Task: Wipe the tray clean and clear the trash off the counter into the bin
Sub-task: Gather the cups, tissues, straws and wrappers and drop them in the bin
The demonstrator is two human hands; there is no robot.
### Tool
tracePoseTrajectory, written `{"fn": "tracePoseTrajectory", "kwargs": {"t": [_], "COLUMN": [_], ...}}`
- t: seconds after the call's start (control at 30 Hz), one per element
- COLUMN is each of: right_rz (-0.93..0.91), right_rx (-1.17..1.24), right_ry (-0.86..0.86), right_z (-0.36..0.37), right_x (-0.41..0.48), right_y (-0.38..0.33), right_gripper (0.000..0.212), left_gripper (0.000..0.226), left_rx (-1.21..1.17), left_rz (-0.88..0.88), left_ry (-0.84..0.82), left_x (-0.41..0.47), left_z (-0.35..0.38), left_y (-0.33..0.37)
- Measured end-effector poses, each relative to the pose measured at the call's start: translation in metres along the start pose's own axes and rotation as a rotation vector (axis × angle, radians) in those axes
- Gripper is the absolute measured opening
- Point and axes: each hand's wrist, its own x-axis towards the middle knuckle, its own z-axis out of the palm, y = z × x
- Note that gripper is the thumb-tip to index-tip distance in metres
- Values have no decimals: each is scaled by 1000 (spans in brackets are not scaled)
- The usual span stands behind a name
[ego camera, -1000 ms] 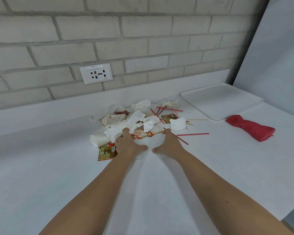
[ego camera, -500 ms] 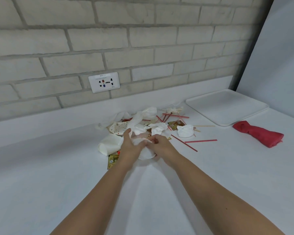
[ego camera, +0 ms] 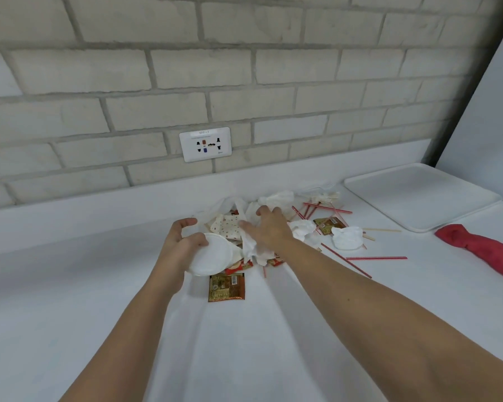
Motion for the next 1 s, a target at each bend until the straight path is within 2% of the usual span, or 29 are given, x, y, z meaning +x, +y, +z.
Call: {"fn": "tracePoseTrajectory", "kwargs": {"t": [0.07,0.1,0.23,0.4,0.57,0.67,0.7,0.77,0.83,0.87,0.93,1.0], "right_rz": [14,24,10,-79,-29,-3,-7,23,91,77,9,-32], "right_rx": [-143,-202,-206,252,624,760,721,484,152,-20,-231,-223], "right_ry": [-30,-44,-80,-22,227,349,328,147,-91,-164,-146,-69], "right_z": [12,17,26,7,-19,-31,-31,-19,-2,4,11,11], "right_x": [3,5,15,14,18,6,0,-8,-13,-16,-20,-20], "right_y": [-5,-6,-6,1,11,24,27,36,45,48,48,44], "right_gripper": [82,83,54,34,26,34,35,28,58,64,51,30], "left_gripper": [48,45,38,37,41,44,43,42,40,39,39,41], "left_rx": [-23,-23,-13,-41,-36,-46,-48,-52,-63,-63,-48,-31], "left_rz": [2,6,7,5,0,-2,-3,-8,-12,-13,-14,-6], "left_ry": [-2,-6,13,50,54,58,56,43,27,20,12,10], "left_x": [1,1,6,10,8,5,4,2,-1,-2,-5,-7], "left_z": [-1,0,-3,-2,5,8,9,13,17,19,21,20], "left_y": [0,0,-4,-4,-2,-3,-3,-3,-2,-1,1,1]}}
